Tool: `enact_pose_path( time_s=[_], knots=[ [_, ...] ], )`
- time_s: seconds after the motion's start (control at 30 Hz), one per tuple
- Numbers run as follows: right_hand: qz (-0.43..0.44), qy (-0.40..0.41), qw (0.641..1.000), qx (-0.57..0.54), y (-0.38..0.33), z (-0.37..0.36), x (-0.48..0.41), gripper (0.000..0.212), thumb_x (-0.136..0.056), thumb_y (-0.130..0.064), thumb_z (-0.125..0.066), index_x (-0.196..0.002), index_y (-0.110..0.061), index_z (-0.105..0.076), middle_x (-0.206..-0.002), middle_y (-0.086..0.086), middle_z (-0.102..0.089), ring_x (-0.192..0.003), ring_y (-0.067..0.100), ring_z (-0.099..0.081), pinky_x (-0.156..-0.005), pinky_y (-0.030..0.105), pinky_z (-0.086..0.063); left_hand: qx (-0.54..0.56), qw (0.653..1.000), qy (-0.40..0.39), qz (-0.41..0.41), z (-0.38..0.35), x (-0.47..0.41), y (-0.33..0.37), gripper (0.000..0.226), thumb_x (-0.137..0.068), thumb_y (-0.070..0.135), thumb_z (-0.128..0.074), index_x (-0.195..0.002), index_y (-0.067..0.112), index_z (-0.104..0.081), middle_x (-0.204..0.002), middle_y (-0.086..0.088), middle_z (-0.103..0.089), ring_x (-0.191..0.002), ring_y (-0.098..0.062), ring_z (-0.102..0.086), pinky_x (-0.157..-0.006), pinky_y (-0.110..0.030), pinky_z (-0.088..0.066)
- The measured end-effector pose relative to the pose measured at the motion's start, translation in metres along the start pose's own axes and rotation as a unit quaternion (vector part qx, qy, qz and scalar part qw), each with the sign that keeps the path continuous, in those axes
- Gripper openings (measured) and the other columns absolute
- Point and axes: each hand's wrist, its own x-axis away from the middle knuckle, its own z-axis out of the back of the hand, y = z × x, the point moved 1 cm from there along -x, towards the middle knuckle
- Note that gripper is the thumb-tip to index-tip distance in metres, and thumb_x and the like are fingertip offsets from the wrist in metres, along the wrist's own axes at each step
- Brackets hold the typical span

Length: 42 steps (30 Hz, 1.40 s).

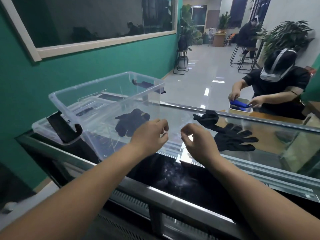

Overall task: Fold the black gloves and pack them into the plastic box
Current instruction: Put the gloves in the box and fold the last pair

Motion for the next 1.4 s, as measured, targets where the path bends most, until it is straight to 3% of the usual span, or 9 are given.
enact_pose_path(
  time_s=[0.17,0.27,0.37,0.47,0.63,0.9,1.1,1.3,1.4],
  knots=[
    [-0.001,0.017,0.998,0.067,0.021,0.010,-0.013,0.010,-0.097,-0.025,-0.068,-0.105,-0.020,-0.072,-0.102,-0.003,-0.070,-0.098,0.021,-0.065,-0.075,0.036,-0.052,0.027,0.999,-0.022,0.042,-0.033,0.020,-0.016,0.014,-0.102,0.032,-0.065,-0.115,0.025,-0.066,-0.117,0.009,-0.061,-0.105,-0.015,-0.059,-0.085,-0.037,-0.054],
    [-0.022,0.013,0.993,0.119,0.032,0.014,-0.019,0.022,-0.097,-0.024,-0.069,-0.117,-0.015,-0.071,-0.117,0.004,-0.068,-0.106,0.026,-0.064,-0.076,0.033,-0.045,0.064,0.996,0.002,0.068,-0.038,0.025,-0.023,0.015,-0.103,0.030,-0.066,-0.116,0.024,-0.069,-0.116,0.011,-0.061,-0.106,-0.014,-0.060,-0.090,-0.038,-0.055],
    [-0.031,-0.023,0.986,0.164,0.034,0.011,-0.021,0.041,-0.096,-0.024,-0.068,-0.134,-0.009,-0.065,-0.137,0.011,-0.061,-0.122,0.033,-0.060,-0.095,0.041,-0.050,0.066,0.995,0.009,0.078,-0.041,0.024,-0.023,0.013,-0.102,0.028,-0.067,-0.114,0.025,-0.070,-0.117,0.011,-0.062,-0.107,-0.013,-0.061,-0.091,-0.038,-0.056],
    [-0.038,-0.068,0.980,0.183,0.032,0.005,-0.023,0.059,-0.099,-0.027,-0.064,-0.153,-0.009,-0.050,-0.158,0.013,-0.048,-0.143,0.034,-0.049,-0.117,0.046,-0.041,0.066,0.995,0.010,0.075,-0.043,0.024,-0.022,0.012,-0.101,0.027,-0.067,-0.113,0.026,-0.070,-0.118,0.011,-0.063,-0.109,-0.012,-0.060,-0.091,-0.038,-0.057],
    [-0.081,-0.123,0.974,0.174,0.039,-0.003,-0.024,0.071,-0.106,-0.039,-0.053,-0.166,-0.013,-0.027,-0.174,0.012,-0.027,-0.160,0.031,-0.027,-0.129,0.045,-0.023,0.068,0.995,0.015,0.075,-0.044,0.026,-0.022,0.013,-0.102,0.027,-0.066,-0.114,0.024,-0.070,-0.118,0.011,-0.063,-0.109,-0.012,-0.059,-0.090,-0.037,-0.057],
    [-0.092,-0.143,0.965,0.201,0.043,-0.004,-0.022,0.063,-0.108,-0.049,-0.042,-0.162,-0.017,-0.034,-0.161,0.007,-0.046,-0.150,0.029,-0.040,-0.125,0.045,-0.026,0.066,0.995,0.015,0.069,-0.043,0.027,-0.020,0.012,-0.102,0.026,-0.066,-0.114,0.024,-0.069,-0.119,0.010,-0.063,-0.110,-0.012,-0.061,-0.092,-0.036,-0.057],
    [-0.010,-0.162,0.966,0.202,0.018,-0.011,-0.014,0.061,-0.108,-0.053,-0.043,-0.159,-0.020,-0.039,-0.156,0.003,-0.050,-0.144,0.026,-0.046,-0.122,0.043,-0.031,0.098,0.993,0.031,0.060,-0.041,0.029,-0.021,0.014,-0.101,0.023,-0.067,-0.115,0.027,-0.068,-0.114,0.013,-0.063,-0.103,-0.008,-0.061,-0.092,-0.036,-0.058],
    [0.110,-0.194,0.961,0.161,-0.011,-0.016,0.003,0.053,-0.106,-0.051,-0.053,-0.152,-0.025,-0.051,-0.137,-0.004,-0.060,-0.126,0.020,-0.056,-0.104,0.035,-0.043,0.109,0.991,0.054,0.049,-0.038,0.038,-0.022,0.020,-0.102,0.021,-0.066,-0.120,0.027,-0.070,-0.120,0.013,-0.066,-0.112,-0.008,-0.063,-0.096,-0.033,-0.056],
    [0.139,-0.188,0.966,0.109,-0.016,-0.014,0.009,0.041,-0.105,-0.047,-0.055,-0.139,-0.028,-0.064,-0.120,-0.008,-0.066,-0.110,0.017,-0.060,-0.092,0.034,-0.049,0.106,0.992,0.062,0.033,-0.035,0.044,-0.020,0.019,-0.102,0.020,-0.066,-0.118,0.027,-0.073,-0.118,0.014,-0.067,-0.114,-0.009,-0.062,-0.097,-0.030,-0.053]
  ],
)
